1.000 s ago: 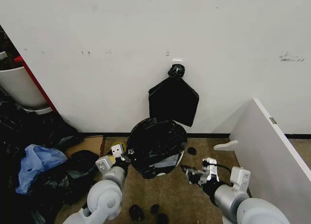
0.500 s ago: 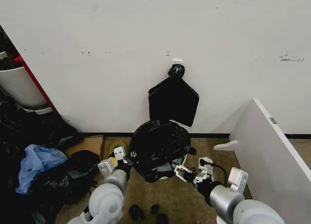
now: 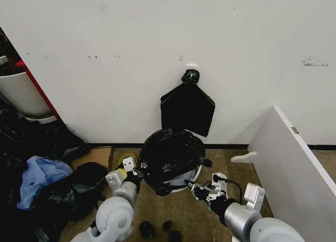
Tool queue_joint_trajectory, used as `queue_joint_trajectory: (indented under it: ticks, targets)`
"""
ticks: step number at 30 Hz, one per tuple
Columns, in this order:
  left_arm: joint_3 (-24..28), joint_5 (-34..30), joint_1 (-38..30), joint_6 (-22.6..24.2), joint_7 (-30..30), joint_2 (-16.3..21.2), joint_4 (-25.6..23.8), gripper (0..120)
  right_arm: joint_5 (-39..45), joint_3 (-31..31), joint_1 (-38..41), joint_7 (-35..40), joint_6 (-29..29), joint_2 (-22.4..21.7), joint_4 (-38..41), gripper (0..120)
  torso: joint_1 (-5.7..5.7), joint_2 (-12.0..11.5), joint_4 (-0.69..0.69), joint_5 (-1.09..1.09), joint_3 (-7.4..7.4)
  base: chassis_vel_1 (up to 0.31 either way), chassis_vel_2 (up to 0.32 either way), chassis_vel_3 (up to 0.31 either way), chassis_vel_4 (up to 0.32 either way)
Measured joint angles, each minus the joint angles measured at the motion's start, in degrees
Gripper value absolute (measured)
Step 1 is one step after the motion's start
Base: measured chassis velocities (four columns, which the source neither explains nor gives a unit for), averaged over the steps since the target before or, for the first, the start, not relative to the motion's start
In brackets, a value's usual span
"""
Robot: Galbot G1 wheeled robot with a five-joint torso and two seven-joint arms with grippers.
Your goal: Place the garbage bag over the trash bin.
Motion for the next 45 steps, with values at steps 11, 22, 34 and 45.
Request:
queue_joint_trajectory:
  ticks: [11,22,34,45]
  targets:
    - [-0.09,0.53,-0.57,-0.69,0.29,-1.11,0.94,1,-0.70,-0.14,-0.92,7.21,-7.15,-0.23,-0.04,0,0.00,0.00,0.00,0.00,0.00,0.000,0.000,0.000,0.000]
    - [-0.82,-6.86,-0.28,-1.86,-1.50,-1.60,-1.70,1,-10.36,-3.84,3.71,5.22,-8.36,0.50,-4.23,0,0.00,0.00,0.00,0.01,0.00,0.000,0.000,0.000,0.000]
    - [-1.20,-14.18,0.20,-0.36,-3.83,-1.29,-4.10,1,-26.81,-8.68,6.93,-0.59,-6.52,0.97,-14.34,0,0.00,0.00,0.00,0.00,0.00,0.000,0.000,0.000,0.000]
    - [-1.25,-11.91,-0.33,-0.12,-4.63,-1.10,-1.75,1,-29.62,-6.82,3.92,-1.73,-3.64,-0.74,-12.18,12,0.00,0.00,0.00,0.00,0.00,0.000,0.000,0.000,0.000]
